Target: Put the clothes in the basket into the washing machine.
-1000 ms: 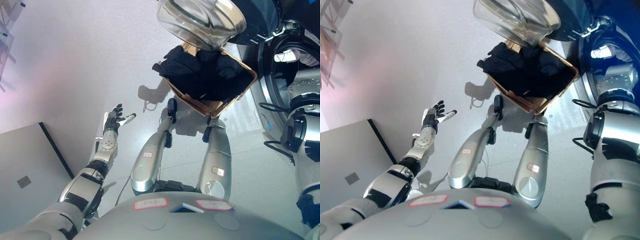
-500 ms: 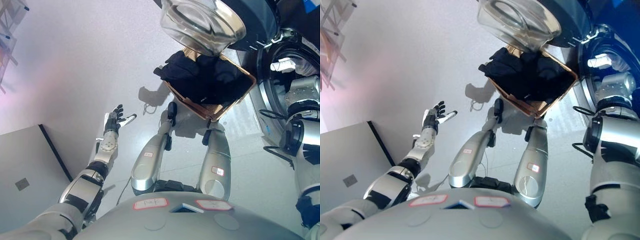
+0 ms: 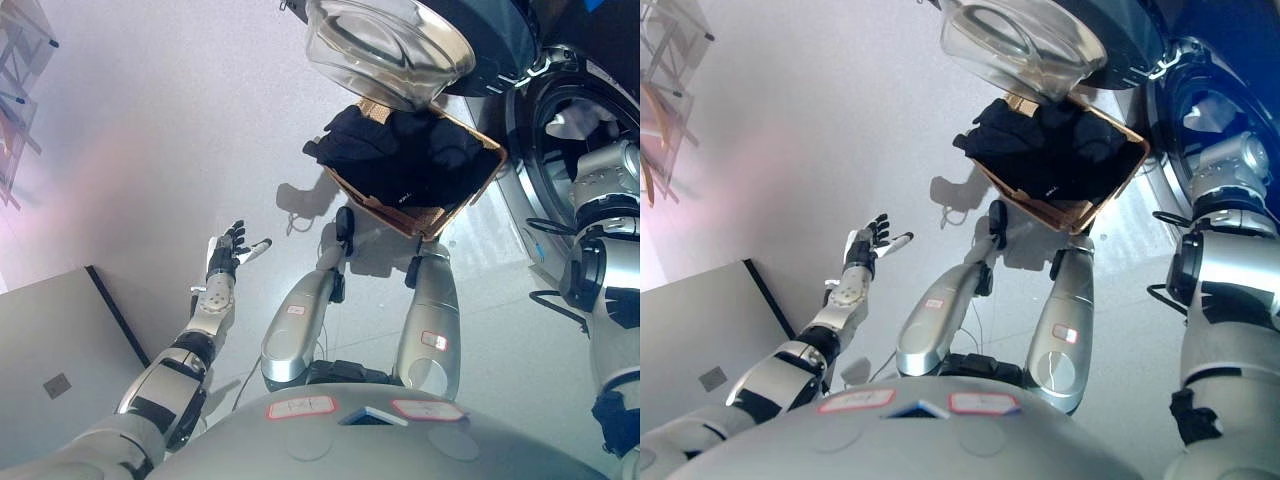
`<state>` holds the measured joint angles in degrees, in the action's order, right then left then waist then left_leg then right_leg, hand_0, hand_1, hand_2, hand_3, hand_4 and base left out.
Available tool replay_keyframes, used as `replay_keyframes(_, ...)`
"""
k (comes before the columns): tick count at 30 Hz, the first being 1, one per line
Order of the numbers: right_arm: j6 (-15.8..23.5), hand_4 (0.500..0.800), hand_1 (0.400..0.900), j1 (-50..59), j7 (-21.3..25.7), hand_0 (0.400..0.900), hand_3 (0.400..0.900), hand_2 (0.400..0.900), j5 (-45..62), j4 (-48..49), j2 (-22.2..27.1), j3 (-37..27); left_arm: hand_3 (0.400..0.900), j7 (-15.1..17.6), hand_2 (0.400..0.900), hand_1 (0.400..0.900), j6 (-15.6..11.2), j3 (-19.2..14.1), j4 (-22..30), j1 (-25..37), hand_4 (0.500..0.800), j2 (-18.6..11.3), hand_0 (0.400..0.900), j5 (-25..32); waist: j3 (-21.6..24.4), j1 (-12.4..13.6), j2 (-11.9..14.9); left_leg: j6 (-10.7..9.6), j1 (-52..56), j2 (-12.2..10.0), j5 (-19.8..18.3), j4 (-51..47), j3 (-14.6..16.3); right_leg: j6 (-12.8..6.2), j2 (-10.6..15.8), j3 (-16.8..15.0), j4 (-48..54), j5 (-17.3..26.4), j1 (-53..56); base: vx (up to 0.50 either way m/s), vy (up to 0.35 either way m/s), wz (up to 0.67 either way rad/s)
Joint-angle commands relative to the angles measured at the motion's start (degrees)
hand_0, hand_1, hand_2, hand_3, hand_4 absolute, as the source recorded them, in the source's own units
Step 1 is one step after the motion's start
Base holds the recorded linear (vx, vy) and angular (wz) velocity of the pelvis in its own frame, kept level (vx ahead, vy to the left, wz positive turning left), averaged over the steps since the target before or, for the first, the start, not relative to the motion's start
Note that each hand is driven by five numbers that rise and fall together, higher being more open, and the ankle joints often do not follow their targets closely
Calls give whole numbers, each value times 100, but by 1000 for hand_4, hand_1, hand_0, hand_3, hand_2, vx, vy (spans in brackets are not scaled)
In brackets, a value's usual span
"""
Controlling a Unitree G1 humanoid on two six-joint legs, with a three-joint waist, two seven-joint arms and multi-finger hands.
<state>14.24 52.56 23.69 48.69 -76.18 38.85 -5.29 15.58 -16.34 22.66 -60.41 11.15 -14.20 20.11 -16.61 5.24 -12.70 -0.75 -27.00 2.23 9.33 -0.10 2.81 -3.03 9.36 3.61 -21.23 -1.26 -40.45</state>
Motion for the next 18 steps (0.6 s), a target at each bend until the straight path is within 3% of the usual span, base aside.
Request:
replay_keyframes(1, 547, 800, 900, 382, -222, 900, 900, 900, 294, 493, 1200, 544, 900, 69, 900, 900, -38, -161, -543, -405, 800, 30, 900, 19, 815, -216, -82, -340, -444, -177, -441, 842, -96, 56, -274, 94, 527, -30, 565, -17, 17, -4)
replay_keyframes(9, 135, 800, 900, 211, -494, 900, 900, 900, -415, 13, 823, 1070, 900, -9, 900, 900, 22, -290, -577, -373, 800, -1, 900, -33, 797, -198, -60, -326, -473, -179, -442, 846, -22, 59, -281, 57, 564, 81, 519, -23, 9, -4)
replay_keyframes(12, -122, 800, 900, -462, -780, 900, 900, 900, -1364, 209, 372, 1592, 900, -79, 900, 900, 38, -411, -534, -353, 800, -33, 900, -143, 701, -219, 72, -314, -473, -205, -436, 896, -43, 63, -303, 82, 590, 147, 555, -50, -47, 5)
replay_keyframes(18, -151, 800, 900, -2171, -872, 900, 900, 900, -2025, 1019, -845, 1591, 900, -158, 900, 900, 124, -587, -623, -316, 800, 14, 900, -221, 596, -336, 488, -282, -209, -252, -479, 920, -178, 38, -342, 220, 774, 198, 1035, 8, -73, 11)
